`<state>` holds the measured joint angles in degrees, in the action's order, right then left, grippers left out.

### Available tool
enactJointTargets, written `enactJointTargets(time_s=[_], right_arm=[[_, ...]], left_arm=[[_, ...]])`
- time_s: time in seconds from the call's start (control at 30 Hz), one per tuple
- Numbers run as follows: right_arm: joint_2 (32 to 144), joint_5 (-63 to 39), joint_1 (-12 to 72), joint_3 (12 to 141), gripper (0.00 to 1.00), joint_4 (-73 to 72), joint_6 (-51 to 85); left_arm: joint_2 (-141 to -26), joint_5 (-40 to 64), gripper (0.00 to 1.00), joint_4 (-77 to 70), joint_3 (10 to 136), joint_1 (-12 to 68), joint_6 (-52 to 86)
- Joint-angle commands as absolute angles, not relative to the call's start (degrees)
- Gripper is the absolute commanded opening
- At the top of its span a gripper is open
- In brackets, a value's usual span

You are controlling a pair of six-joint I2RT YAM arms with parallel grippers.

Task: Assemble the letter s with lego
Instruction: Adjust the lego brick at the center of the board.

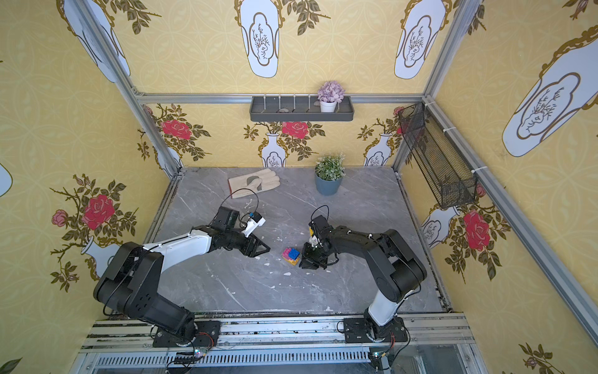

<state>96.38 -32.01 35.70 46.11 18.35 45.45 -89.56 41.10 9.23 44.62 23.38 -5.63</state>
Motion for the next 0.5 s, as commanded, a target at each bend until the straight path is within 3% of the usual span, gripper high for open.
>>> enactJointTargets(time_s=[0.0, 0.47], right_arm=[[97.7, -25.1, 34.6, 45.8, 0.16, 16.5, 45.6], [102.7, -26.3, 33.1, 51.5, 0.16, 17.0, 42.4]], left_arm=[[-89.2, 40.4, 0.69, 8.5, 44.0, 23.3, -5.5], [-88.3, 40.2, 0.71, 9.4, 43.4, 22.9, -4.9]])
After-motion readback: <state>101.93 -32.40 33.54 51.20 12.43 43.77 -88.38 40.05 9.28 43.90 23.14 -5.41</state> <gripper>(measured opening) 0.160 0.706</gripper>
